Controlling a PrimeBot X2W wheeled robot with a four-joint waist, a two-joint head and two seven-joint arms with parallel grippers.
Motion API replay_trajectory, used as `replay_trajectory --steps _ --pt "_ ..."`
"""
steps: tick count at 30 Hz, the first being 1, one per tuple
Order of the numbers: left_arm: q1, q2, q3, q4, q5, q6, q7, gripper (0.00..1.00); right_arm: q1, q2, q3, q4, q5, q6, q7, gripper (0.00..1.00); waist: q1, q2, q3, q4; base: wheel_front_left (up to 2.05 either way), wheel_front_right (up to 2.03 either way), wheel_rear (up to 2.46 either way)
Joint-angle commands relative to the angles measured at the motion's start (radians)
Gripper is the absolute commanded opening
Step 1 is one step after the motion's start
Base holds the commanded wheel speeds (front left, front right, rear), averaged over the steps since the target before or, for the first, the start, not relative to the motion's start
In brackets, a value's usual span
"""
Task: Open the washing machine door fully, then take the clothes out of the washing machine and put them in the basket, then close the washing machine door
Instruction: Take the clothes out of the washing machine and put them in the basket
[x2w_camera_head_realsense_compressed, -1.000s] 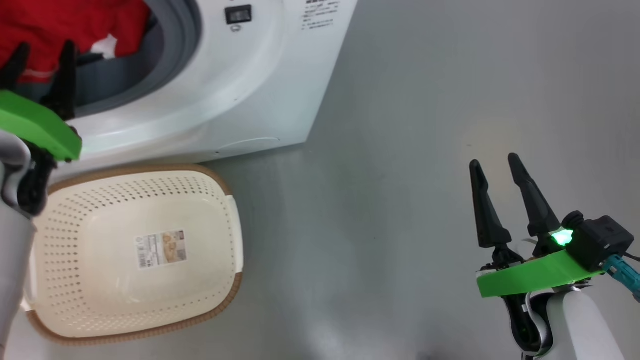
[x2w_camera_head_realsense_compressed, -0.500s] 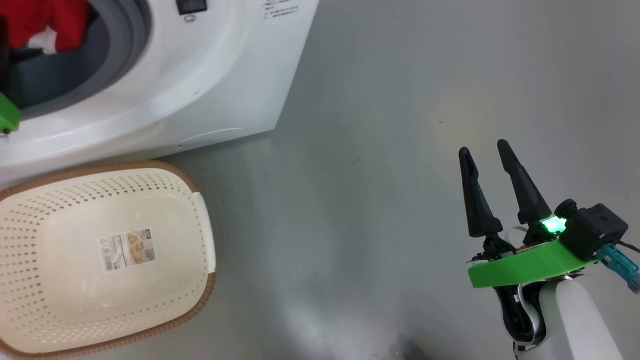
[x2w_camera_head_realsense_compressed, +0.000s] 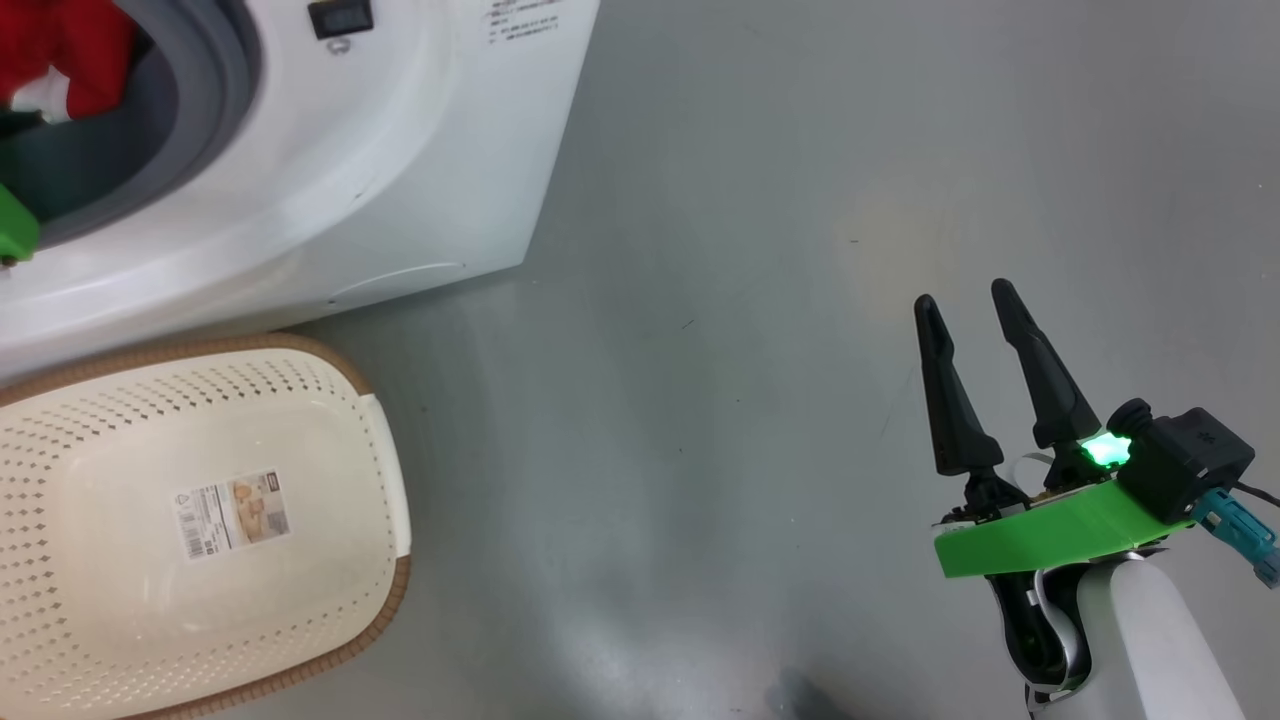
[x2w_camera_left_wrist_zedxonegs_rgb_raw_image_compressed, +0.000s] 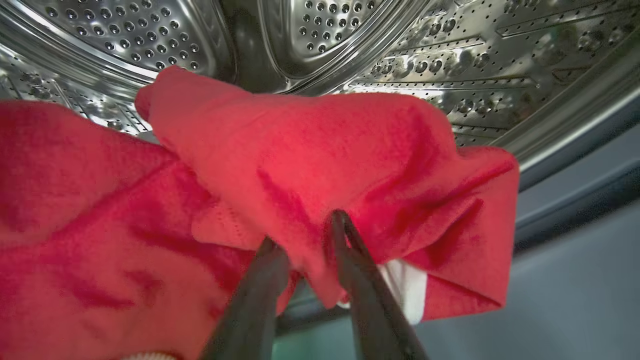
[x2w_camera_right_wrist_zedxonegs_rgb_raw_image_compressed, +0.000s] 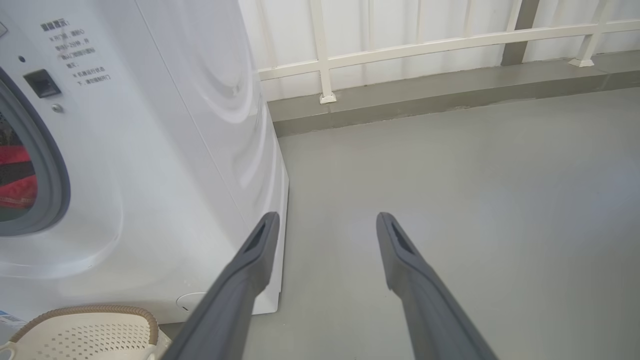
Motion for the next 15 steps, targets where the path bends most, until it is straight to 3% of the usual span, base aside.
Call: replay_trajectory --steps 1,4,6,15 --pt "-0.030 0.053 0.008 -0.021 -0.019 -0.003 -0.011 0.36 0.007 0.001 0.027 -0.025 0.016 0.002 -0.012 1.00 0.0000 0.0000 -0.002 -0.002 0.00 0.00 0.00" --pt "-0.029 0.056 -0.017 -0.036 -0.041 -0.003 -0.031 0.10 0.009 0.001 0.024 -0.026 0.013 0.002 -0.012 1.00 0.0000 0.0000 -0.007 -0.002 0.00 0.00 0.00" --pt "-0.027 0.056 -0.037 -0.050 -0.055 -0.003 -0.045 0.00 0.011 0.001 0.018 -0.025 0.009 0.002 -0.012 1.00 0.0000 0.0000 -0.011 0.002 0.00 0.00 0.00" --pt "0.013 0.053 -0.083 -0.087 -0.127 -0.003 -0.140 0.00 0.022 0.001 -0.002 -0.014 -0.002 0.002 -0.012 1.00 0.0000 0.0000 -0.062 0.036 0.00 0.00 0.00"
